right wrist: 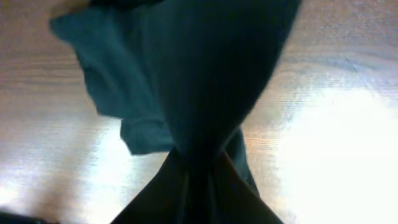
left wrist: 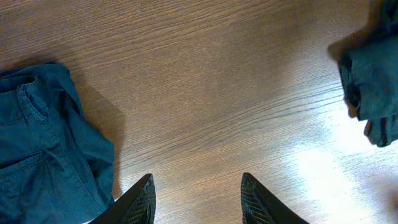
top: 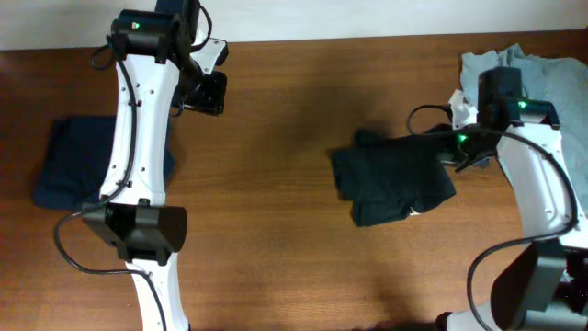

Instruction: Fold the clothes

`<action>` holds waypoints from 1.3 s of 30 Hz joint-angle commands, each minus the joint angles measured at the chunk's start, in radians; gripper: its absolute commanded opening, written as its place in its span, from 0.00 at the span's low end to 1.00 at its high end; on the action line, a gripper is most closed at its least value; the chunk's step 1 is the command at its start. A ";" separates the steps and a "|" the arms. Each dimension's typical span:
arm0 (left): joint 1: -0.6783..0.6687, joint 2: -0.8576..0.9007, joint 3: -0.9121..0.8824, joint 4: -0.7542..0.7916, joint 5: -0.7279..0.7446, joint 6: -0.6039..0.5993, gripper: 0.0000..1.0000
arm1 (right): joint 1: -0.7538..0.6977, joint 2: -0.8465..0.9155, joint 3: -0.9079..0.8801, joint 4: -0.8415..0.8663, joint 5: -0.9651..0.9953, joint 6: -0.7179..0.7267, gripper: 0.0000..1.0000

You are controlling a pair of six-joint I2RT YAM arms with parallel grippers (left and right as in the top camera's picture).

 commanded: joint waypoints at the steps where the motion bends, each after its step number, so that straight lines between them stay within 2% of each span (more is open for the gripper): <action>1: -0.001 -0.041 0.019 -0.001 0.014 -0.012 0.44 | 0.089 0.023 0.005 0.000 0.034 0.071 0.04; 5: -0.001 -0.041 0.019 -0.001 0.014 -0.012 0.44 | 0.284 0.081 0.005 0.074 0.084 0.206 0.04; 9: -0.001 -0.041 0.019 -0.001 0.015 -0.013 0.44 | 0.389 0.153 0.005 0.113 0.150 0.276 0.05; 18: -0.001 -0.041 0.019 -0.001 0.041 -0.012 0.44 | 0.489 0.355 0.005 0.226 0.150 0.347 0.06; 19: -0.001 -0.041 0.019 -0.001 0.041 -0.012 0.44 | 0.494 0.382 0.005 0.250 0.141 0.346 0.18; 20: -0.001 -0.041 0.019 -0.001 0.041 -0.012 0.44 | 0.494 0.386 0.005 0.254 0.134 0.346 0.22; 24: -0.001 -0.041 0.019 -0.001 0.041 -0.012 0.44 | 0.479 0.351 0.039 0.208 0.066 0.311 0.25; 30: -0.002 -0.041 0.019 0.017 0.043 -0.012 0.44 | 0.413 0.175 0.069 0.157 -0.047 0.281 0.36; 33: -0.016 -0.041 0.019 0.048 0.140 0.053 0.44 | 0.367 0.061 0.069 0.157 -0.068 0.282 0.47; 35: -0.032 -0.041 0.019 0.059 0.190 0.096 0.44 | 0.344 0.026 0.069 0.143 -0.068 0.283 0.51; 37: -0.065 -0.041 0.014 0.079 0.235 0.164 0.44 | 0.307 0.006 0.069 0.120 -0.066 0.307 0.51; 38: -0.080 -0.041 0.013 0.087 0.245 0.191 0.44 | 0.291 0.007 0.068 0.110 -0.063 0.320 0.44; 39: -0.122 -0.040 -0.003 0.116 0.268 0.260 0.44 | 0.259 0.023 0.055 0.095 -0.056 0.324 0.18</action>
